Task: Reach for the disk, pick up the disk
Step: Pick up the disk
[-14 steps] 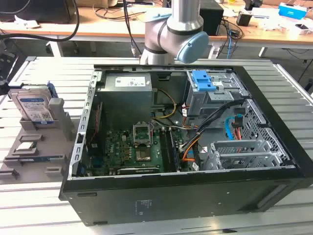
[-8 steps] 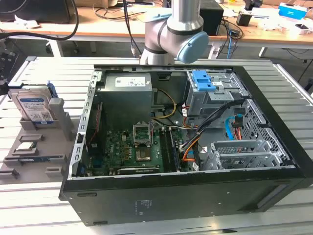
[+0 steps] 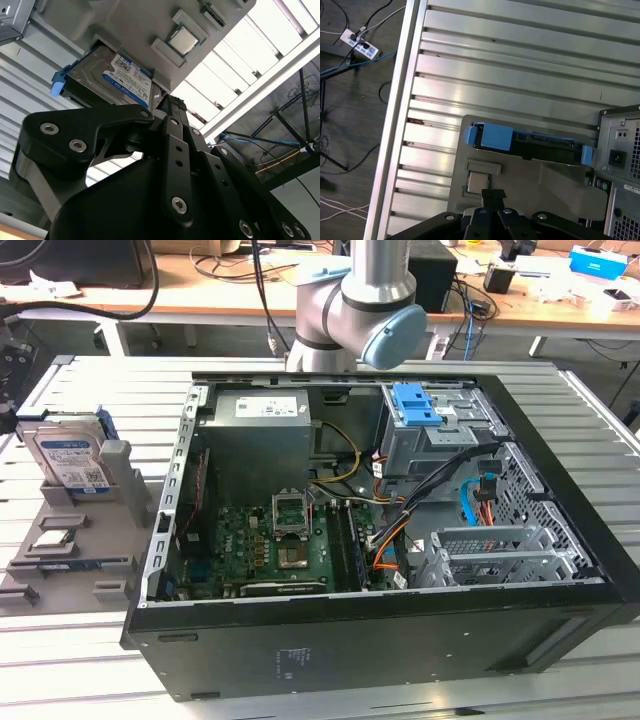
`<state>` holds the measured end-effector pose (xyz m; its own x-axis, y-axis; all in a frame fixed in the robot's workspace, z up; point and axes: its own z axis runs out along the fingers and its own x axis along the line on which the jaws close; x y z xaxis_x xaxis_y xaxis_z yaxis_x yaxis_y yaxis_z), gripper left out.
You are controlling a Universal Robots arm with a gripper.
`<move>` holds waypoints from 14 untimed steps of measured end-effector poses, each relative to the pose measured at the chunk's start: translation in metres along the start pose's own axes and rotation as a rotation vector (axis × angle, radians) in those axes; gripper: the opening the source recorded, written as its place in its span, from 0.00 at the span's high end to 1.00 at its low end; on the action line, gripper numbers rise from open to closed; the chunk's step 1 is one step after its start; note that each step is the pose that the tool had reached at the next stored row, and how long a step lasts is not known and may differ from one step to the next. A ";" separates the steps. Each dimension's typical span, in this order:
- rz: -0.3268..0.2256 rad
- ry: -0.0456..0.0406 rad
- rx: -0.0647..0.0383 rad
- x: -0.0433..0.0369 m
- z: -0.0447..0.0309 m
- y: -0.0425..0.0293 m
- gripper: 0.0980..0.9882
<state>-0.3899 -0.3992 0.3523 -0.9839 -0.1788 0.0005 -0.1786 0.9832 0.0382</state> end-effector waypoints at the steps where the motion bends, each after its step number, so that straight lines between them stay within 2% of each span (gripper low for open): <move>1: -0.009 0.0003 0.000 0.0000 0.0000 0.0000 0.99; 5: -0.068 0.0026 0.000 0.0000 0.0000 0.0000 0.99; 14: -0.132 0.0049 0.000 0.0000 0.0000 0.0000 0.99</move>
<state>-0.3899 -0.3992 0.3522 -0.9519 -0.3064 0.0004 -0.3062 0.9512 0.0382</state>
